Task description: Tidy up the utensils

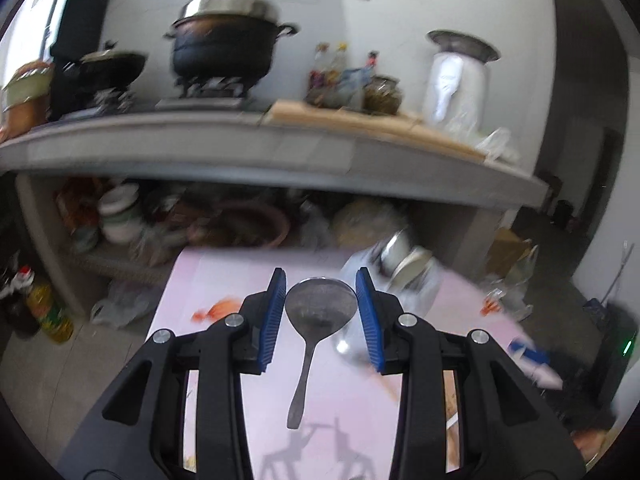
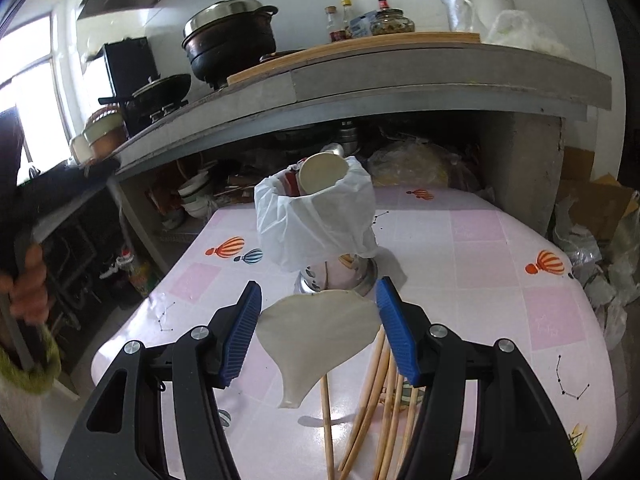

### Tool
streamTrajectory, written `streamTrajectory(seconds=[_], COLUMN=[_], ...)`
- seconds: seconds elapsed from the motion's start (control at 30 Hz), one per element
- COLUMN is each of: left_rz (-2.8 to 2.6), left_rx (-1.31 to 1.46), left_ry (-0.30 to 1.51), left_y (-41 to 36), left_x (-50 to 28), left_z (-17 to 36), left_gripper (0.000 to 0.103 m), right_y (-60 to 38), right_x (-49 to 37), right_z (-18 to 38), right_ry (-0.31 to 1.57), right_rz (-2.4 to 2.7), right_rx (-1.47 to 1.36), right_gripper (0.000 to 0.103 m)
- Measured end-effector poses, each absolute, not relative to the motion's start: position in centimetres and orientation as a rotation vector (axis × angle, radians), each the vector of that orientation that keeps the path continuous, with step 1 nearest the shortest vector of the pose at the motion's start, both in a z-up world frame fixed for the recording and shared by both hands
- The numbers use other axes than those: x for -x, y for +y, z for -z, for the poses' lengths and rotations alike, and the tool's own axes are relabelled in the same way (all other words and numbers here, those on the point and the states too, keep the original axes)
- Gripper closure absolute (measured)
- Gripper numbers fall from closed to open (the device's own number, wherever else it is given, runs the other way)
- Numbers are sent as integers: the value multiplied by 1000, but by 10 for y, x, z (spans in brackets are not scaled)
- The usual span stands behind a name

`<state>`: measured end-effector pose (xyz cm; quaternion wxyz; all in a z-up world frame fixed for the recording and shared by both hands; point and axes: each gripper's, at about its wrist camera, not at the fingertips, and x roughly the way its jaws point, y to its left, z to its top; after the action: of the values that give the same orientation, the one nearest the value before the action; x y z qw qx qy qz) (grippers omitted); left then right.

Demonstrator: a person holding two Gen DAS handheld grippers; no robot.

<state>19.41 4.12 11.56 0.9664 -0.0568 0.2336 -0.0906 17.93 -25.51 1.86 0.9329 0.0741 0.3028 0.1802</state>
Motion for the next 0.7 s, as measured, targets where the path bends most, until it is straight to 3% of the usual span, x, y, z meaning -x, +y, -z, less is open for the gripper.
streamTrajectory(seconds=[0.17, 0.23, 0.33, 0.53, 0.7], left_rz=[260, 293, 304, 279, 251], left_rx=[124, 136, 134, 96, 82], left_ry=[398, 374, 354, 391, 452], left_y=[10, -3, -20, -46, -30], left_x=[-229, -249, -275, -316, -307], left_z=[-157, -173, -185, -171, -147], left_gripper=[71, 82, 82, 85, 85], right_y=[-263, -266, -268, -269, -271], right_x=[-180, -183, -187, -192, -192], right_z=[-17, -15, -12, -6, -3], right_ry=[622, 625, 636, 652, 659], right_rz=[-372, -374, -382, -393, -405], right_rx=[-182, -191, -201, -217, -235], right_gripper=[45, 45, 45, 45, 45])
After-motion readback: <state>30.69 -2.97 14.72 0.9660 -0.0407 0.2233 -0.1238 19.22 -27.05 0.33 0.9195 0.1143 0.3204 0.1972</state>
